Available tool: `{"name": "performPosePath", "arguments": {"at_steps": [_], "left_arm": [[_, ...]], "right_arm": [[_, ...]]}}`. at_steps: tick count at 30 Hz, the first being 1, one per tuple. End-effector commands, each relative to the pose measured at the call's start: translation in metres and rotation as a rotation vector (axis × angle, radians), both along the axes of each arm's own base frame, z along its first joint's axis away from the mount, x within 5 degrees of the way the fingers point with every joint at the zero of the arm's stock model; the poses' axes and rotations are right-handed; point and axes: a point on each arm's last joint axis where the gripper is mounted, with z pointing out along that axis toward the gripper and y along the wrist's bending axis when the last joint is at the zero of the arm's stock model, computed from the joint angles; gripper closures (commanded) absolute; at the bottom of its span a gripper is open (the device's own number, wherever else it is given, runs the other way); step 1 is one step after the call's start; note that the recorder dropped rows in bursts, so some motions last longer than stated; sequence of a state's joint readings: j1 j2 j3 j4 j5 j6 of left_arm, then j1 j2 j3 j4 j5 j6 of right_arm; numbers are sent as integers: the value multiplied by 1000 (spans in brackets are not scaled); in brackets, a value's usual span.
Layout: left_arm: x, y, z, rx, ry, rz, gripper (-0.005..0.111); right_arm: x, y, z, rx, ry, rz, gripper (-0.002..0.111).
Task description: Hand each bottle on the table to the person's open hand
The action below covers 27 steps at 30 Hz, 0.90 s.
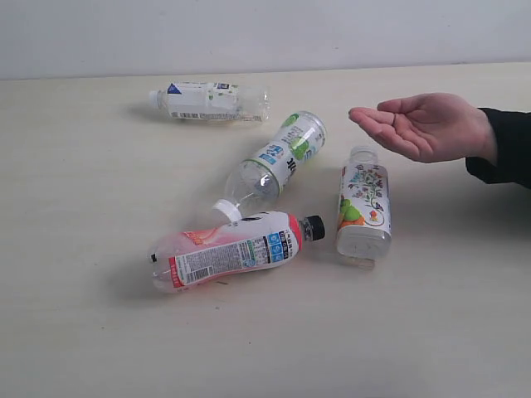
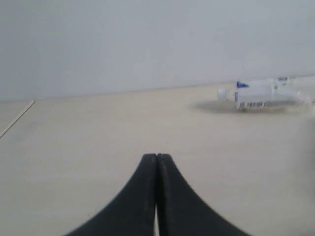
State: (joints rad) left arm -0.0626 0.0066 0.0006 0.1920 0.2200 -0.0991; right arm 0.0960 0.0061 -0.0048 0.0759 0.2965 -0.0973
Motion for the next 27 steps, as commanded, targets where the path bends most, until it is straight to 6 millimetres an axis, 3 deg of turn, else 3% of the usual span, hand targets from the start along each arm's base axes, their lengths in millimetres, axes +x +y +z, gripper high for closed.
{"name": "performPosePath", "arguments": {"at_steps": [1,8,12,15,17,20,22,24,27], "left_arm": [[0,-4,20,-231,-213,-34,107],[-5,-6,43,-529,-438,-119,107],[-23,-8,75,-762,-762,-324,107],[-37,-8,135,-745,-884,-382,107],[-33,-11,179,-637,-827,-348,107],[-3,-12,230,-460,-659,-226,107],[28,-8,248,-418,-517,-119,107],[63,-3,253,-405,-358,-15,107],[119,0,240,-294,-88,112,107]], "right_arm": [[0,0,0,-4,-15,-4,108],[0,0,0,-4,-15,-4,108],[0,0,0,-4,-15,-4,108],[0,0,0,-4,-15,-4,108],[0,0,0,-4,-15,-4,108],[0,0,0,-4,-15,-4,108],[0,0,0,-4,-15,-4,108],[0,0,0,-4,-15,-4,108],[0,0,0,-4,-15,-4,108]]}}
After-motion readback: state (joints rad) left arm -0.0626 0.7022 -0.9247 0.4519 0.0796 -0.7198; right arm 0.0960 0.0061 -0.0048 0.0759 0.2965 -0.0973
